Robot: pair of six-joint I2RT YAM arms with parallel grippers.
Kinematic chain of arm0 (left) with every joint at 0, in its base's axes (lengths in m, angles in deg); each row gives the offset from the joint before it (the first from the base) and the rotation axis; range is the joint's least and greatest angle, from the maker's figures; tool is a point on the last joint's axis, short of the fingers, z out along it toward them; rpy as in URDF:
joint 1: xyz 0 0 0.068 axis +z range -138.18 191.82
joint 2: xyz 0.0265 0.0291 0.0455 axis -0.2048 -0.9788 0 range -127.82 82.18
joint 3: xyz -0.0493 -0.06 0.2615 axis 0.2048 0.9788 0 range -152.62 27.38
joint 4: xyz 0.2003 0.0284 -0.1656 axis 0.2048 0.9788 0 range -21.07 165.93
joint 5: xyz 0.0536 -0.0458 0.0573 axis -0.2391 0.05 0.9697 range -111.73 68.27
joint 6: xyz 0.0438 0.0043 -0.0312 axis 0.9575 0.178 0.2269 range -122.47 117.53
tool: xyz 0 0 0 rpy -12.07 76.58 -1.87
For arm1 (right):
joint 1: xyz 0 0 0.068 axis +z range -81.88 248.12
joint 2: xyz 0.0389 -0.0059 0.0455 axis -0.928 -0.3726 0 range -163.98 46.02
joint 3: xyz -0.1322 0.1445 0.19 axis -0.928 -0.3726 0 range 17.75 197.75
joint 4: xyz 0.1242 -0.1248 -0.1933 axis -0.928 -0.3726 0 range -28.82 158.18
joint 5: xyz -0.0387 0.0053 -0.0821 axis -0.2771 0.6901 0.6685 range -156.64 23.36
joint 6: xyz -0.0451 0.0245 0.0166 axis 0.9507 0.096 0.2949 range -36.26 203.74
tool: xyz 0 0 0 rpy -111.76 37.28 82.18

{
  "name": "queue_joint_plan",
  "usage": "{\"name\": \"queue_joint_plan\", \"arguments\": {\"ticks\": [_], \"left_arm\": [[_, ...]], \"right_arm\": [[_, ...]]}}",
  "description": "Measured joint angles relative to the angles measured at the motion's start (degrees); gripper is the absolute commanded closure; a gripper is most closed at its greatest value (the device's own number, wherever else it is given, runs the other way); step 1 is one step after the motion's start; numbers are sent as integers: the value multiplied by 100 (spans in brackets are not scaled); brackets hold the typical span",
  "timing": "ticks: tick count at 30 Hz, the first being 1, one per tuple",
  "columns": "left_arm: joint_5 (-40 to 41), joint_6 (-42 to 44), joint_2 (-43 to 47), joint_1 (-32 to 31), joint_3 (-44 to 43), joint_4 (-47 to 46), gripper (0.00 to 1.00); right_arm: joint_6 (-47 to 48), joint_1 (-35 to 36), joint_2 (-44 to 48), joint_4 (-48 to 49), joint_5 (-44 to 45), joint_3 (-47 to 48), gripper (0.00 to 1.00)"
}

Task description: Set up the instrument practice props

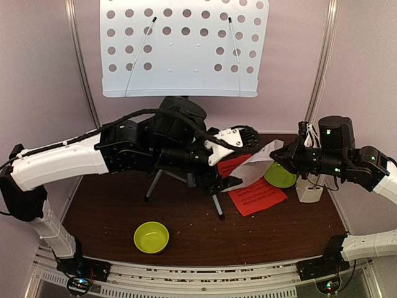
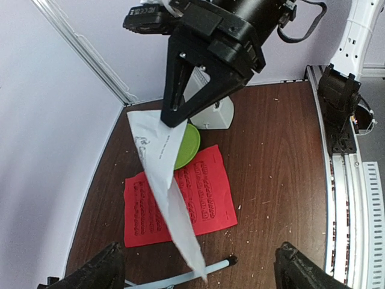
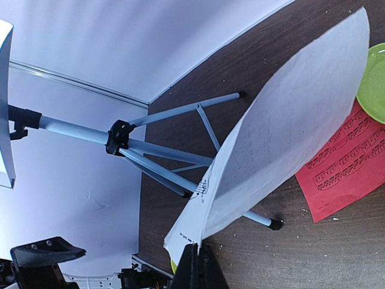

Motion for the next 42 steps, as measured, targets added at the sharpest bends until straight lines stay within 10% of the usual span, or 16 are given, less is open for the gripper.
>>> {"name": "queue_joint_plan", "arguments": {"ticks": [19, 32, 42], "left_arm": [[2363, -953, -2262, -273, -2745, 1283, 31], [2771, -1683, -2310, -387, -2935, 1674, 93], [2988, -3370, -1770, -726, -1982, 1705, 100]], "right_arm": [[568, -208, 81, -328, -876, 557, 100], [437, -216, 544, -146, -1543, 133, 100], [426, -214, 540, 398, -1816, -59, 40]]}}
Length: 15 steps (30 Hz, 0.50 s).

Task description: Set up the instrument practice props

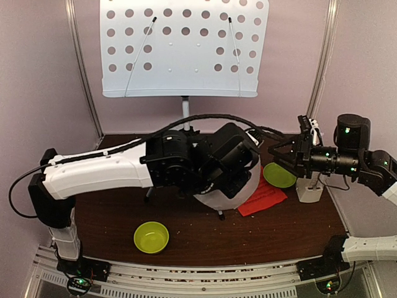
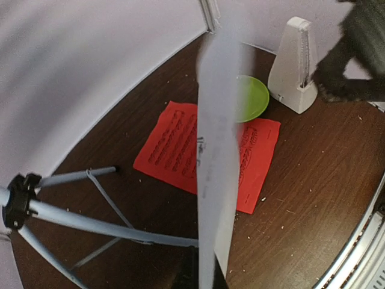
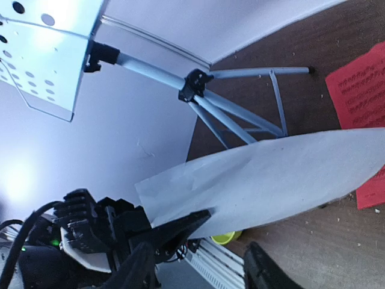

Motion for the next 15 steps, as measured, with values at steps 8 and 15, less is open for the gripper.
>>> {"name": "queue_joint_plan", "arguments": {"ticks": [8, 15], "left_arm": [[164, -2708, 1458, 31, 627, 90, 100], [531, -4802, 2282, 31, 1064, 205, 100]], "right_arm": [[1659, 28, 431, 144, 693, 37, 13], [3165, 173, 697, 243, 1333, 13, 0]]}}
